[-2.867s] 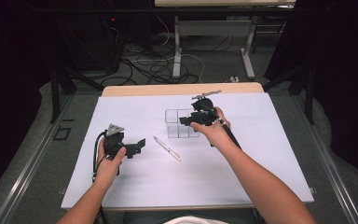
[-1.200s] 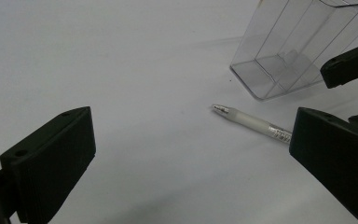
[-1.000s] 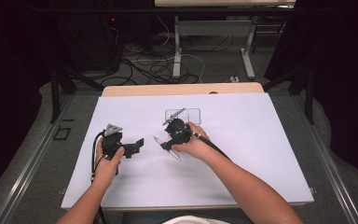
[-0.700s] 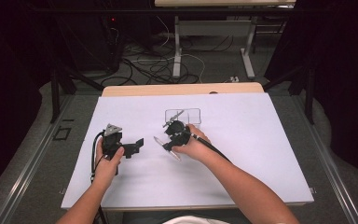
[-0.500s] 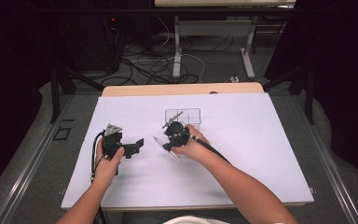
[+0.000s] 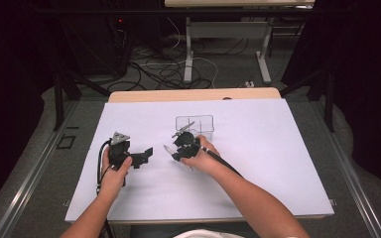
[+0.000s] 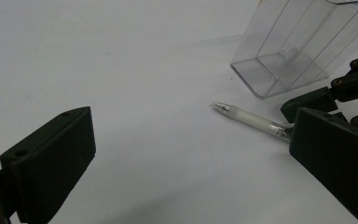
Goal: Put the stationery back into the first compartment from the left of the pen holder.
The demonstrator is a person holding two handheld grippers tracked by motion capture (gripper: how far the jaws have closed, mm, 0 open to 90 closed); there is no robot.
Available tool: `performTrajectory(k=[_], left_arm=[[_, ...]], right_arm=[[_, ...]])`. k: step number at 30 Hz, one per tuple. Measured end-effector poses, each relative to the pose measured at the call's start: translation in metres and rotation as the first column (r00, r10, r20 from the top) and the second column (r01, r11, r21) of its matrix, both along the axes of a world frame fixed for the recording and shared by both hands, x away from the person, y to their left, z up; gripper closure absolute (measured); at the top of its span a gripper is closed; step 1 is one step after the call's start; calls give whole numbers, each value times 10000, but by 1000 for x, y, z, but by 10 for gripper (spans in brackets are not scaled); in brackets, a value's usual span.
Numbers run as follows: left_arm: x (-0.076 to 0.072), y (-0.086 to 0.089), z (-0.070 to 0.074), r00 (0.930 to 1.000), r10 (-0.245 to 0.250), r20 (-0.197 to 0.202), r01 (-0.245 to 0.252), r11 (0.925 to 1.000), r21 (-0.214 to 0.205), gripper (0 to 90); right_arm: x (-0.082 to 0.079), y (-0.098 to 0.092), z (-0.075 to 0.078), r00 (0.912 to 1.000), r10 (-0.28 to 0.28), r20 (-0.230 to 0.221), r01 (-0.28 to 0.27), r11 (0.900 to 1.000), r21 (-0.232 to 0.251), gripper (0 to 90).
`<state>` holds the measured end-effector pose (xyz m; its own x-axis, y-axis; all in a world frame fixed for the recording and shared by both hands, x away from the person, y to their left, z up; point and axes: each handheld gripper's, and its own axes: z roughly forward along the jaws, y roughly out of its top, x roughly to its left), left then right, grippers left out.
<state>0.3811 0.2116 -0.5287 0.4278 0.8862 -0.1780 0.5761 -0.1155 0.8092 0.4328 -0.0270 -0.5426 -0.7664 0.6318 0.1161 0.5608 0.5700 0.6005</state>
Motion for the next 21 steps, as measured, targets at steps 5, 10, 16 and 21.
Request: performTrajectory(k=[5,10,16,21], left_arm=[[0,0,0,10000,-40,0,40,10000,21,3],[0,0,0,10000,-17,-32,17,10000,16,3],[0,0,0,10000,-19,6,19,10000,29,3],[0,0,0,10000,6,12,-6,10000,0,3]], right_arm=[[0,4,-4,10000,40,-34,-40,10000,-53,673],[0,7,-6,10000,-67,-42,67,10000,-32,719],[0,7,-5,9991,-202,-379,202,9998,-1,788],[-1,7,-4,9946,-586,-858,595,9982,78,793]])
